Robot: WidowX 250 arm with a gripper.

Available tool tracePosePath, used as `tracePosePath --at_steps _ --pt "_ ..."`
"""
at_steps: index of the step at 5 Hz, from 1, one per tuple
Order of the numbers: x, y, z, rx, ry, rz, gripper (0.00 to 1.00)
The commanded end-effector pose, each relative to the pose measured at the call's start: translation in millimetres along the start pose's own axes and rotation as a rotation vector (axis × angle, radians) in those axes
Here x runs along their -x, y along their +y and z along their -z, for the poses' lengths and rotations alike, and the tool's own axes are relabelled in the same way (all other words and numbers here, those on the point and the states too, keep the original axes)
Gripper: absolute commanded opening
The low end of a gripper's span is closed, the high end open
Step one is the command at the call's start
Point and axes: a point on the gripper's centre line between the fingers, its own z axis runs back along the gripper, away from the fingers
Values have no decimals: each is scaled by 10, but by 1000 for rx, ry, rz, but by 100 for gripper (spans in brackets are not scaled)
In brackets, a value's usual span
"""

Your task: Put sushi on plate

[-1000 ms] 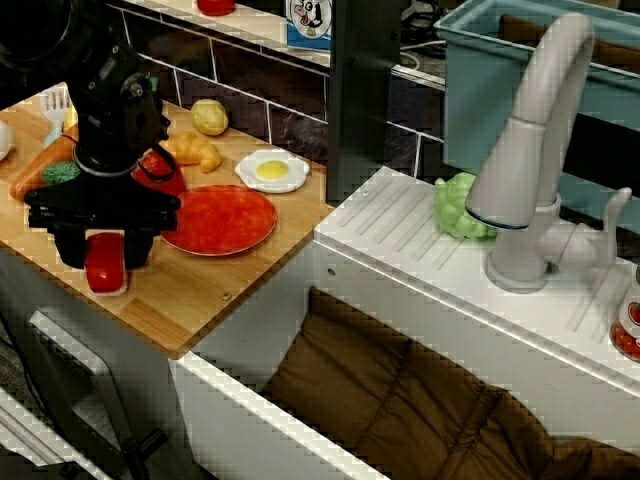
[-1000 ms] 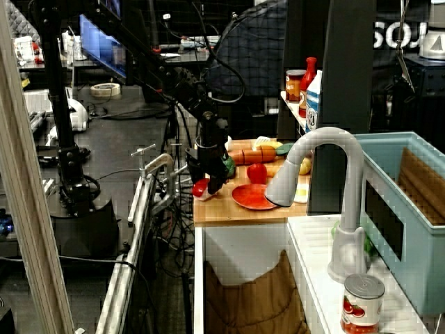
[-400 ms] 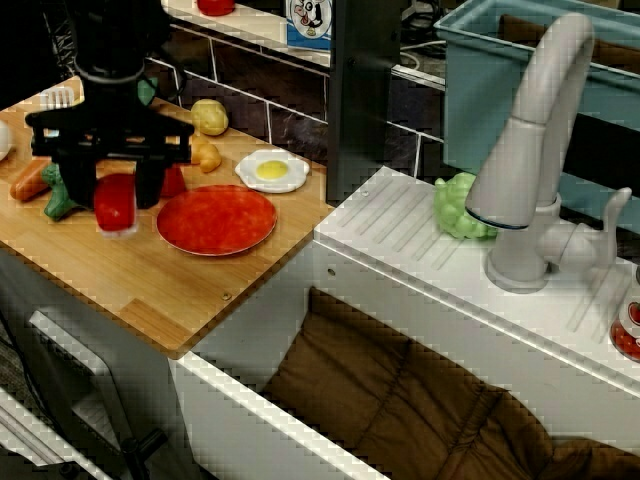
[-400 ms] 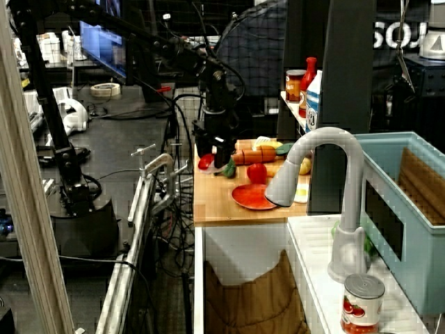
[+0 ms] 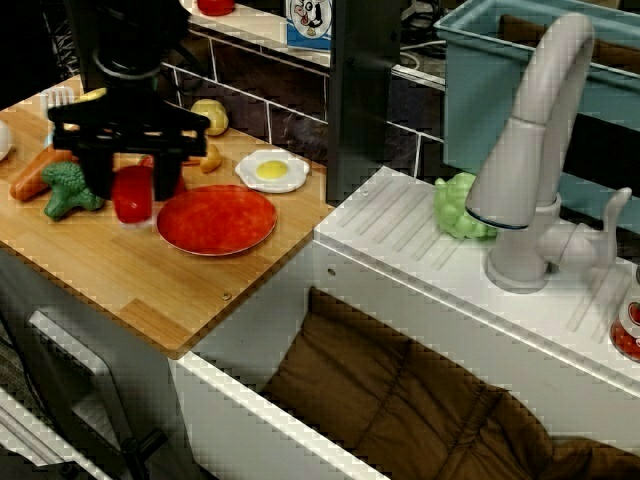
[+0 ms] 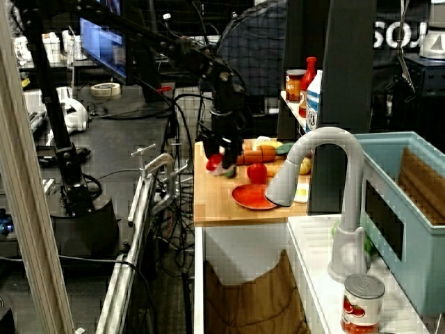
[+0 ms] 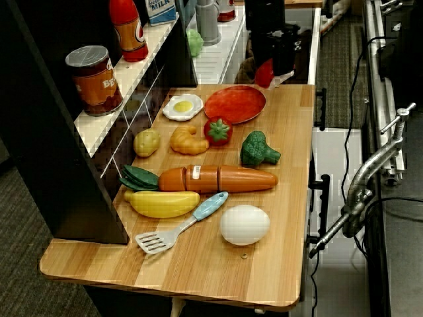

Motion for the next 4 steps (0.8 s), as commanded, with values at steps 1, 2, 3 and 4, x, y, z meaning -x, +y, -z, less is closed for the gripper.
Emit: tracePosePath --at_steps 1,2,3,4 --pt "-188 -404 -83 6 -52 -28 0" --pt "-261 -525 -74 -3 -43 -39 0" --pt "-300 -563 -63 -11 -35 -39 0" --pt "-300 -563 -63 -11 -35 -39 100"
